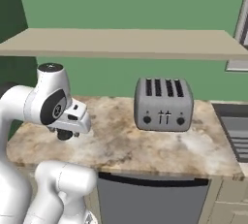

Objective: Place the drinks on the dining counter in a tight cluster.

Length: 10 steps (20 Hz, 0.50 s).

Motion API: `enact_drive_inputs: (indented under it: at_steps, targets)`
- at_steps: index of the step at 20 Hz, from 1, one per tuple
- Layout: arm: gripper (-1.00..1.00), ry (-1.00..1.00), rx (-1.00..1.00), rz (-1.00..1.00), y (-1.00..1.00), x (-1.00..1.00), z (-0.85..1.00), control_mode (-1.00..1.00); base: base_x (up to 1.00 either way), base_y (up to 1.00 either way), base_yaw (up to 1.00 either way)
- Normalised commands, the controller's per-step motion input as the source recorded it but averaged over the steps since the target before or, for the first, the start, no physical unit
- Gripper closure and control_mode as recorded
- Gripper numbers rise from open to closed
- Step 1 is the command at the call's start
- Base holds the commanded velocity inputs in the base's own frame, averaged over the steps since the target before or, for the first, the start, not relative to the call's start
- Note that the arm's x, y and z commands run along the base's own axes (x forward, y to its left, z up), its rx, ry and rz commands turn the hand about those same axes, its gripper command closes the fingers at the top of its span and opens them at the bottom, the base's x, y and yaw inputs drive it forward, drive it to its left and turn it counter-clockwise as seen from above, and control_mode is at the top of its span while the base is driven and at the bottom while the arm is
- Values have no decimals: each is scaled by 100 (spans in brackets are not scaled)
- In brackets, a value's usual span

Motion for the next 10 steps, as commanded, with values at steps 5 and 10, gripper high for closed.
enact_drive_inputs:
  at_steps: [5,10]
  targets:
    - [-100,0,0,0,0,0,0,100,26,-14,41]
    - [-100,0,0,0,0,0,0,100,31,-17,15]
